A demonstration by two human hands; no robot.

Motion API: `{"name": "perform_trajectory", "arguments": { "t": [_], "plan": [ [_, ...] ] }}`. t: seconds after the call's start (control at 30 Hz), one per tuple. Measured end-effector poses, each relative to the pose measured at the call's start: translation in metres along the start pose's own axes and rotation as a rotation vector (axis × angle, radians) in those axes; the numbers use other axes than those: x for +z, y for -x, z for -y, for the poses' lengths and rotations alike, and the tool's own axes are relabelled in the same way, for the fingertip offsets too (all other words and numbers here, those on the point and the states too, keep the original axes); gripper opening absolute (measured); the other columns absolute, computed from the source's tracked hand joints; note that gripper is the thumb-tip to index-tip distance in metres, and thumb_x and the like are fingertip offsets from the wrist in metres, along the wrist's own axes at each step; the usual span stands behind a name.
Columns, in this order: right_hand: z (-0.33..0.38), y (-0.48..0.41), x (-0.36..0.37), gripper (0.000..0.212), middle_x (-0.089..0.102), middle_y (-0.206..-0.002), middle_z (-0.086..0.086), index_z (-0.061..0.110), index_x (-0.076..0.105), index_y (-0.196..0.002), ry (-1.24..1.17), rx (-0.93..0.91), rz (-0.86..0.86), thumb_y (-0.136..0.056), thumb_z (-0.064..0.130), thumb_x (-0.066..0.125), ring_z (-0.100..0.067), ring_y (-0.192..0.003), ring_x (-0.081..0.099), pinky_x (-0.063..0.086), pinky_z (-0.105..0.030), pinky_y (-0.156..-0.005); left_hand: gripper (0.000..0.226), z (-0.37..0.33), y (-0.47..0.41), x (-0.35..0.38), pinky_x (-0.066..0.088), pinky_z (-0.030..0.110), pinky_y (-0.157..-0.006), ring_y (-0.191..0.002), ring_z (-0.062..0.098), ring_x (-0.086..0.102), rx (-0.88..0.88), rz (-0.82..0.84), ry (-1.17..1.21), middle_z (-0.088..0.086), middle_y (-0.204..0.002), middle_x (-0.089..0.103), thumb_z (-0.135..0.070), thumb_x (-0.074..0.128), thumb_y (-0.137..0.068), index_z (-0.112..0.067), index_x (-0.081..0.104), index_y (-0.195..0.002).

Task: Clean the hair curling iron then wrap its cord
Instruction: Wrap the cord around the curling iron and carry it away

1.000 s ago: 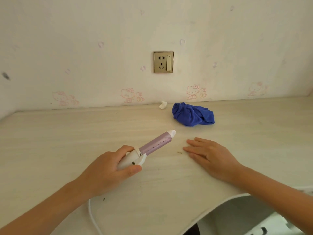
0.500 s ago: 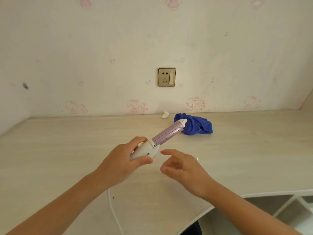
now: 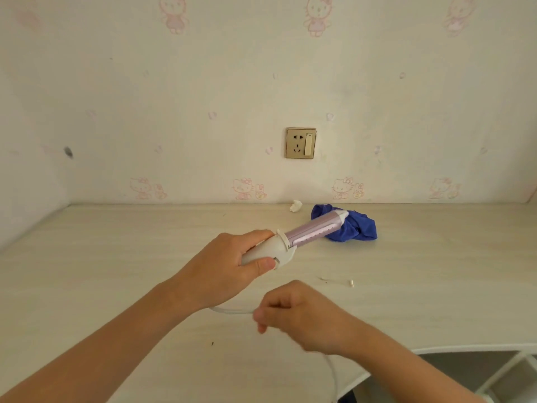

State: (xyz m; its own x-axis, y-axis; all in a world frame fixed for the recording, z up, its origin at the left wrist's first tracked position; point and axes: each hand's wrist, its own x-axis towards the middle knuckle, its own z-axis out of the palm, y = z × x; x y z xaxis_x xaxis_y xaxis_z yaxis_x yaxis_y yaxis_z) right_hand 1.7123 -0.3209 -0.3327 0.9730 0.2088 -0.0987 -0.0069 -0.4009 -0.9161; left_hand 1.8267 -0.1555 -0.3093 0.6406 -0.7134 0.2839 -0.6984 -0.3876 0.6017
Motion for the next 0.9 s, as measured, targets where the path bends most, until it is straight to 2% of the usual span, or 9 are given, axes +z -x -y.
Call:
{"name": "perform_trajectory", "arguments": {
  "t": [0.1,0.23,0.37,0.5,0.6,0.67,0.77,0.83,0.9],
  "plan": [
    [0.002,0.012,-0.028,0.026,0.041,-0.05,0.011,0.02,0.073,-0.075,0.216,-0.051,-0.118,-0.097,0.031,0.067,-0.006,-0.047,0.034,0.029,-0.016,-0.046,0.026,0.002,0.009,0.004,0.047,0.036,-0.056,-0.057,0.014,0.058,-0.033,0.038,-0.062,-0.006,-0.076,0.069,-0.051,0.057,-0.094,-0.041,0.062,-0.118],
    [0.001,0.021,-0.063,0.027,0.043,-0.047,0.011,0.02,0.071,-0.07,0.325,-0.019,-0.304,-0.09,0.038,0.076,-0.005,-0.045,0.034,0.03,-0.015,-0.046,0.036,0.002,0.016,0.001,0.044,0.04,-0.053,-0.053,0.013,0.051,-0.067,0.04,-0.038,-0.001,-0.071,0.062,-0.063,0.051,-0.091,-0.029,0.062,-0.096],
    [0.004,0.024,-0.084,0.022,0.051,-0.053,0.004,0.025,0.071,-0.068,0.364,-0.105,-0.37,-0.088,0.031,0.079,-0.006,-0.048,0.038,0.033,-0.017,-0.048,0.045,0.002,0.023,-0.007,0.049,0.04,-0.061,-0.063,0.012,0.056,-0.058,0.143,-0.14,-0.007,-0.078,0.064,-0.076,0.059,-0.083,-0.035,0.061,-0.1],
    [0.005,0.016,-0.107,0.019,0.056,-0.053,0.014,0.03,0.076,-0.071,0.398,-0.187,-0.483,-0.088,0.022,0.079,-0.003,-0.047,0.04,0.031,-0.012,-0.048,0.018,0.003,0.034,-0.009,0.045,0.039,-0.057,-0.062,0.017,0.054,-0.032,0.159,-0.214,-0.006,-0.076,0.061,-0.051,0.055,-0.09,-0.033,0.058,-0.094],
    [0.0,0.009,-0.123,0.017,0.053,-0.055,0.005,0.028,0.077,-0.073,0.369,-0.221,-0.524,-0.088,0.02,0.079,-0.005,-0.05,0.037,0.029,-0.014,-0.049,0.011,0.007,0.042,-0.017,0.044,0.037,-0.058,-0.066,0.019,0.053,0.017,0.129,-0.195,-0.006,-0.078,0.058,-0.042,0.052,-0.095,-0.032,0.056,-0.098],
    [-0.005,0.005,-0.132,0.017,0.052,-0.057,-0.003,0.028,0.077,-0.073,0.32,-0.211,-0.556,-0.089,0.021,0.077,-0.007,-0.051,0.035,0.028,-0.015,-0.049,0.018,0.01,0.048,-0.025,0.044,0.033,-0.062,-0.071,0.016,0.054,0.07,0.116,-0.194,-0.01,-0.083,0.059,-0.048,0.048,-0.098,-0.035,0.057,-0.108],
    [-0.015,-0.001,-0.136,0.022,0.062,-0.068,-0.015,0.031,0.078,-0.075,0.243,-0.197,-0.59,-0.092,0.019,0.074,-0.01,-0.057,0.042,0.032,-0.022,-0.053,0.03,0.014,0.058,-0.033,0.044,0.026,-0.06,-0.071,0.016,0.056,0.122,0.102,-0.112,-0.01,-0.086,0.062,-0.054,0.046,-0.101,-0.036,0.059,-0.121],
    [-0.02,-0.007,-0.127,0.03,0.062,-0.062,-0.008,0.034,0.077,-0.073,0.241,-0.178,-0.565,-0.094,0.013,0.071,-0.012,-0.058,0.044,0.033,-0.028,-0.056,0.032,0.013,0.06,-0.033,0.042,0.023,-0.055,-0.066,0.017,0.056,0.142,0.073,-0.008,-0.007,-0.084,0.063,-0.054,0.05,-0.101,-0.035,0.061,-0.123],
    [-0.023,-0.014,-0.107,0.038,0.049,-0.049,0.012,0.039,0.074,-0.067,0.314,-0.135,-0.496,-0.095,0.014,0.07,-0.005,-0.048,0.035,0.03,-0.02,-0.05,0.032,0.009,0.055,-0.029,0.042,0.019,-0.051,-0.062,0.016,0.057,0.145,0.0,0.052,-0.008,-0.084,0.065,-0.053,0.053,-0.099,-0.038,0.059,-0.127]
  ]
}}
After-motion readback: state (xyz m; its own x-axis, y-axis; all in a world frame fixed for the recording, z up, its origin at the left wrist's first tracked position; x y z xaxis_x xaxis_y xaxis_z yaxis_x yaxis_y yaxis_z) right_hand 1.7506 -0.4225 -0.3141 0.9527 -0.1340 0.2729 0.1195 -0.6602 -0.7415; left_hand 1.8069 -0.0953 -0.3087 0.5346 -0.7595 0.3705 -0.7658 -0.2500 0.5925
